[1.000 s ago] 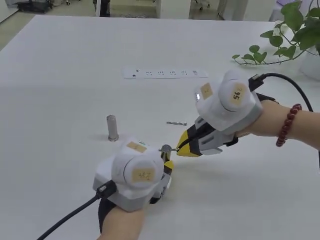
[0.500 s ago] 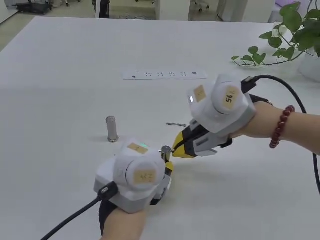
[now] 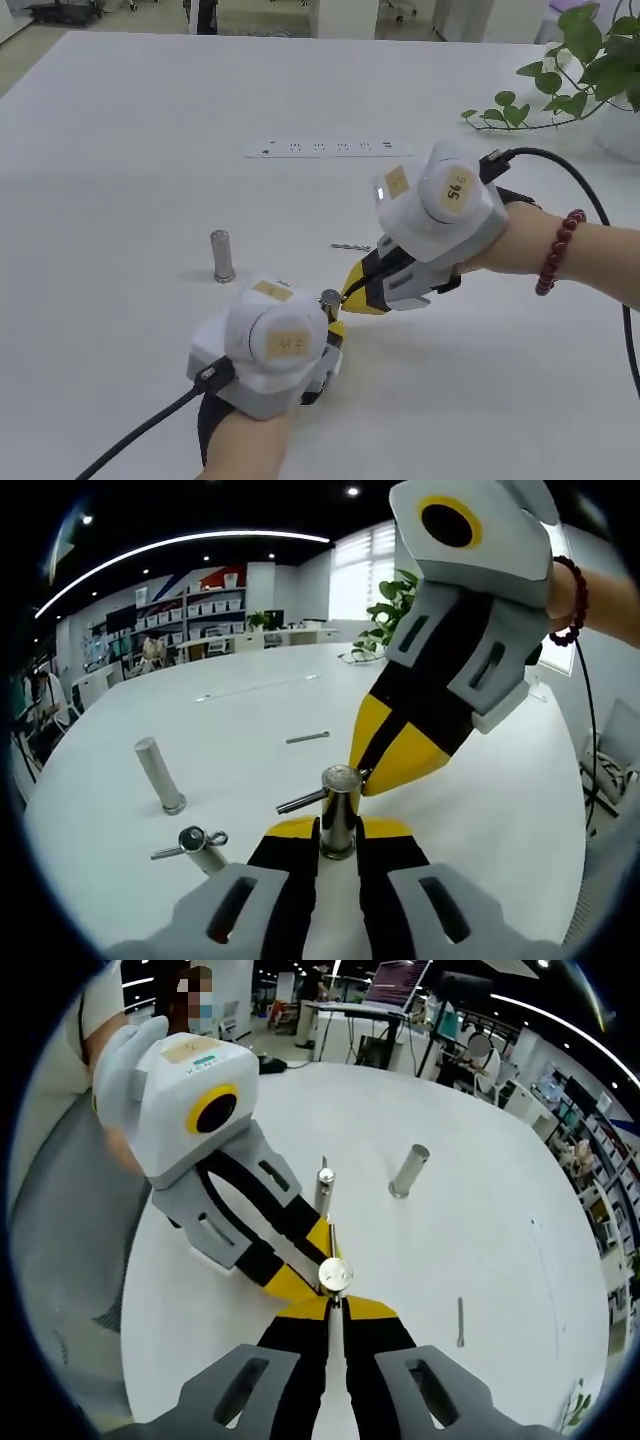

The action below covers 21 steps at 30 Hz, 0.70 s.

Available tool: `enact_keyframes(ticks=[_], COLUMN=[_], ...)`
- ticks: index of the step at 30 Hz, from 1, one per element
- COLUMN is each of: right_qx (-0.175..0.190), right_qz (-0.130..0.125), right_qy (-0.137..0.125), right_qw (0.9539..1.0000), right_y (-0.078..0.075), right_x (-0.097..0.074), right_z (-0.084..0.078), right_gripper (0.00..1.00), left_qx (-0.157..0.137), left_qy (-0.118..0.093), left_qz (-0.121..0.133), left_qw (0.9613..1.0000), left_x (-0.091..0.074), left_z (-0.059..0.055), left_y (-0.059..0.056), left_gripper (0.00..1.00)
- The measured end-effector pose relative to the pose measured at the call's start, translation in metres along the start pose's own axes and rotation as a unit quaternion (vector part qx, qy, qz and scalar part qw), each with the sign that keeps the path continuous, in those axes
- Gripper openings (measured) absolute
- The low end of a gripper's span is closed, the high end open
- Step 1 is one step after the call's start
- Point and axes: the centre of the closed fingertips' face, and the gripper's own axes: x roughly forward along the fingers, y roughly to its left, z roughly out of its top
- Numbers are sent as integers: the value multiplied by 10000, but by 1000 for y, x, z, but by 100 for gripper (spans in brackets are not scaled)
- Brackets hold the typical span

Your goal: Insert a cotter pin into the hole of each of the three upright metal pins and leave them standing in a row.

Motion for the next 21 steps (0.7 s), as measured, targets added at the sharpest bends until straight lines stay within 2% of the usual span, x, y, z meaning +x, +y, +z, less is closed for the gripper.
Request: enact_keyframes(ticks=[10,12,17,21], right_qx=[327,448,1006,1291], right_qz=[53,62,131,115], right_qy=[-122,-160,-454,-635], right_qw=[9994,9988,9938,9895], right_y=[5,5,7,6], right_x=[-4,-6,-14,-19], right_z=[1,1,7,13], right_gripper=[15,17,21,26], left_qx=[-99,-212,-240,-304], left_qy=[119,141,147,134], left_qz=[-27,-55,-83,-135], left_qw=[9999,9997,9996,9994], left_x=[-4,-5,-12,-18], left_z=[-4,-5,-5,-4], left_y=[-2,-3,-4,-6], left_gripper=[21,21,23,25])
